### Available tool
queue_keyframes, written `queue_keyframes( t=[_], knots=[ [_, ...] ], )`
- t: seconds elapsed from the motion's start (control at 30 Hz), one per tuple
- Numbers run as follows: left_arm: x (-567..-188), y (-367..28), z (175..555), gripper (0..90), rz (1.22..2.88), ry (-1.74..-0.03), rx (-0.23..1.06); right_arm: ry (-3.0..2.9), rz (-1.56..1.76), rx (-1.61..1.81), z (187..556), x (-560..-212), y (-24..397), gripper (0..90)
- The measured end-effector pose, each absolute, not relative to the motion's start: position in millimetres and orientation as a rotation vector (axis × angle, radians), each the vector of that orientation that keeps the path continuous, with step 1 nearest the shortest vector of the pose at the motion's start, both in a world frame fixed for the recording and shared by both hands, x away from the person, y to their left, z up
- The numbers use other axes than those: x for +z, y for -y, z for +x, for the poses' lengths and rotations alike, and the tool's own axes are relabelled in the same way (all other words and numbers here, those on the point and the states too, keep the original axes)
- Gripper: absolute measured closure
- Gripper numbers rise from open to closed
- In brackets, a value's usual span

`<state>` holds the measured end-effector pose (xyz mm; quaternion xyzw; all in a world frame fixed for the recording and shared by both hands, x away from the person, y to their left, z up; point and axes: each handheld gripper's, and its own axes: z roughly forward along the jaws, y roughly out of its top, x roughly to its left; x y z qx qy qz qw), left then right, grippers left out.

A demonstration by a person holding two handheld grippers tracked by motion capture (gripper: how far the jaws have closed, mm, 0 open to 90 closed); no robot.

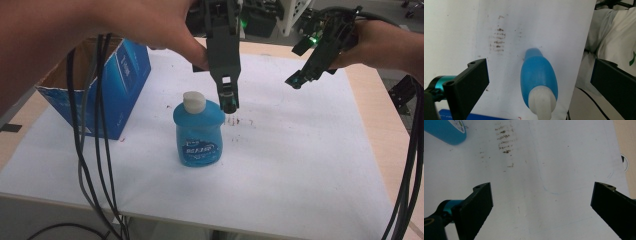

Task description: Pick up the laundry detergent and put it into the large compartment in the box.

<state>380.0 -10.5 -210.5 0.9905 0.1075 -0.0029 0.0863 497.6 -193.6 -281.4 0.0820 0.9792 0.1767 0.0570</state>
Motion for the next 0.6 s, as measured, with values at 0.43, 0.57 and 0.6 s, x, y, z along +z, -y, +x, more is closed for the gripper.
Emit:
queue_keyframes(
  t=[0.43,0.57,0.6],
  knots=[
    [-226.1,-4.1,369.3,1.7,2.974,-0.314,0.000,-2.966,0.243,0.533,492.1,-282.3,197.5,3.2],
    [-233.6,-7.4,368.0,1.7,2.983,-0.318,-0.010,-2.963,0.243,0.536,491.4,-282.5,197.9,3.2],
    [-235.6,-8.3,367.6,1.7,2.978,-0.323,-0.008,-2.962,0.244,0.536,491.3,-282.3,197.8,3.2]
  ],
)
